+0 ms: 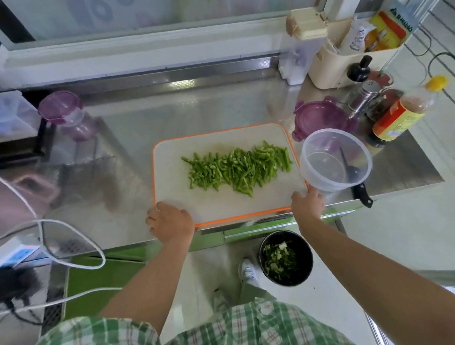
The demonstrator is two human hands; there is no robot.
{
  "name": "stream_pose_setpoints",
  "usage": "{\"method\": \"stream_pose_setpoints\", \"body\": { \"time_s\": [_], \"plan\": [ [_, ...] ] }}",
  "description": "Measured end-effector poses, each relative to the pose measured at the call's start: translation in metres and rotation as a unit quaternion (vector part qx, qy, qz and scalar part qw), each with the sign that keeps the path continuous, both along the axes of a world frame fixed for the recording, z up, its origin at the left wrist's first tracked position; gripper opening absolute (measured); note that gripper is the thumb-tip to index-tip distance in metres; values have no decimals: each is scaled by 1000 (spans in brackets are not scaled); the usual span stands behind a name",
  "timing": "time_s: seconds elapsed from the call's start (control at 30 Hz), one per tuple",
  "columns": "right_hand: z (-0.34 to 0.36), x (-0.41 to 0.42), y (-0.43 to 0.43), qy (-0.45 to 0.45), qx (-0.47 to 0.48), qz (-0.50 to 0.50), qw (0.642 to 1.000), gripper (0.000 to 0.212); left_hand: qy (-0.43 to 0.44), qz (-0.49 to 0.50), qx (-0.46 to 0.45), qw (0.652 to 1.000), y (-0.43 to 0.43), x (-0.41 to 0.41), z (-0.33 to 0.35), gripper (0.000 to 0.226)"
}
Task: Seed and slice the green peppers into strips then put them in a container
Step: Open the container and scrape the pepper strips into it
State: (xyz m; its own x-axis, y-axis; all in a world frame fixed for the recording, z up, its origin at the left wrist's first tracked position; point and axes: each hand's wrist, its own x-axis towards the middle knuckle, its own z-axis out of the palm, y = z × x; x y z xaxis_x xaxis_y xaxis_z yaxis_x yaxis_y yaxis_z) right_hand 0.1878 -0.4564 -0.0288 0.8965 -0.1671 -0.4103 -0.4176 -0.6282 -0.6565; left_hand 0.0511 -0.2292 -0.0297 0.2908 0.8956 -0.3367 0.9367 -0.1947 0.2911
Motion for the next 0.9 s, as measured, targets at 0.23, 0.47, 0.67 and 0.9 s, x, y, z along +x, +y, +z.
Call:
{"method": "stream_pose_setpoints", "body": {
  "time_s": [0.23, 0.47, 0.67, 0.9],
  "plan": [
    [-1, 3, 22, 55, -128, 51, 989, 64, -18, 13, -20, 1000, 27, -19, -14, 52],
    [-4, 2, 27, 50, -173, 48, 982, 60, -28, 41, -61, 997, 34, -23, -13, 58],
    [-9, -5, 36, 37, -152, 21, 987, 70, -31, -80, 33, 996, 29, -29, -11, 30],
    [-7, -4, 33, 34, -166, -8, 986, 68, -10, -183, 102, 978, 20, -45, -19, 16]
  ]
}}
